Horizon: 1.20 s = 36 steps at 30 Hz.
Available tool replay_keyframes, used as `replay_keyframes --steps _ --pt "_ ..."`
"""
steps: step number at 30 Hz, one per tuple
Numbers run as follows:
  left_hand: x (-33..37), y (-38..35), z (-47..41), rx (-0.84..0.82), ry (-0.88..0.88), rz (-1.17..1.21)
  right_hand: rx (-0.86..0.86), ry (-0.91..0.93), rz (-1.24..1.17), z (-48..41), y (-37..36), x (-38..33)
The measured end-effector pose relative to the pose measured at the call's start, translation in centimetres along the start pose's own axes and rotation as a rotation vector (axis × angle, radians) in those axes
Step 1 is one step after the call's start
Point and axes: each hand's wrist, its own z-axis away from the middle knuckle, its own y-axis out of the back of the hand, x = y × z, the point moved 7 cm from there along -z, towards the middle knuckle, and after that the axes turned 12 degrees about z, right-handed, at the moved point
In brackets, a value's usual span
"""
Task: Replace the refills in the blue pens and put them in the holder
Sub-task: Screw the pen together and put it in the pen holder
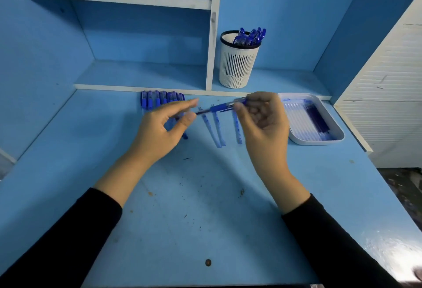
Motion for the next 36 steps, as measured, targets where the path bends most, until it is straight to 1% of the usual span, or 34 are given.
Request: replay_keyframes --steps 2,3,5,6,9,11,15,20,22,26,30,33,36 --pt "-1.7 0.8 -0.8 0.005 0.094 -0.094 0.124 0.046 0.012 -1.2 2.1 -1.0" --pt "-2.4 1.1 -1.2 0.007 0.119 -0.196 0.186 0.079 0.020 -1.8 3.2 -1.6" --pt "-3.5 1.3 -2.1 -0.030 0.160 -0.386 0.296 0.157 0.049 -3.2 4.8 -3.1" --pt "-4.0 1.3 -2.5 -0.062 0.189 -0.442 0.339 0.196 0.064 -4.0 5.3 -3.8" --pt "-5.3 0.9 -3.3 -0.144 0.264 -0.542 0.429 0.299 0.110 -6.9 5.9 -5.6" --pt "-5.7 0.7 -3.5 -0.168 0.298 -0.605 0.454 0.333 0.149 -9.2 5.5 -6.4" --pt "-6.0 0.5 -3.5 -0.205 0.343 -0.658 0.401 0.342 0.247 -13.4 3.5 -6.4" --pt "-5.9 0.2 -3.5 -0.217 0.315 -0.685 0.307 0.362 0.401 -16.8 1.2 -4.9" --pt "-5.9 0.2 -3.6 -0.206 0.306 -0.687 0.232 0.354 0.468 -17.7 0.3 -4.1" --pt "-6.1 0.3 -3.6 -0.206 0.307 -0.685 0.027 0.288 0.620 -19.0 -2.0 -2.1" --pt "-6.2 0.4 -3.6 -0.206 0.296 -0.686 -0.095 0.310 0.768 -19.1 -3.5 -1.2" --pt "-6.3 0.3 -3.6 -0.213 0.312 -0.689 -0.117 0.373 0.870 -18.8 -3.8 -1.6" --pt "-6.0 0.2 -3.7 -0.211 0.311 -0.704 -0.077 0.427 0.841 -17.5 -3.3 -2.2"
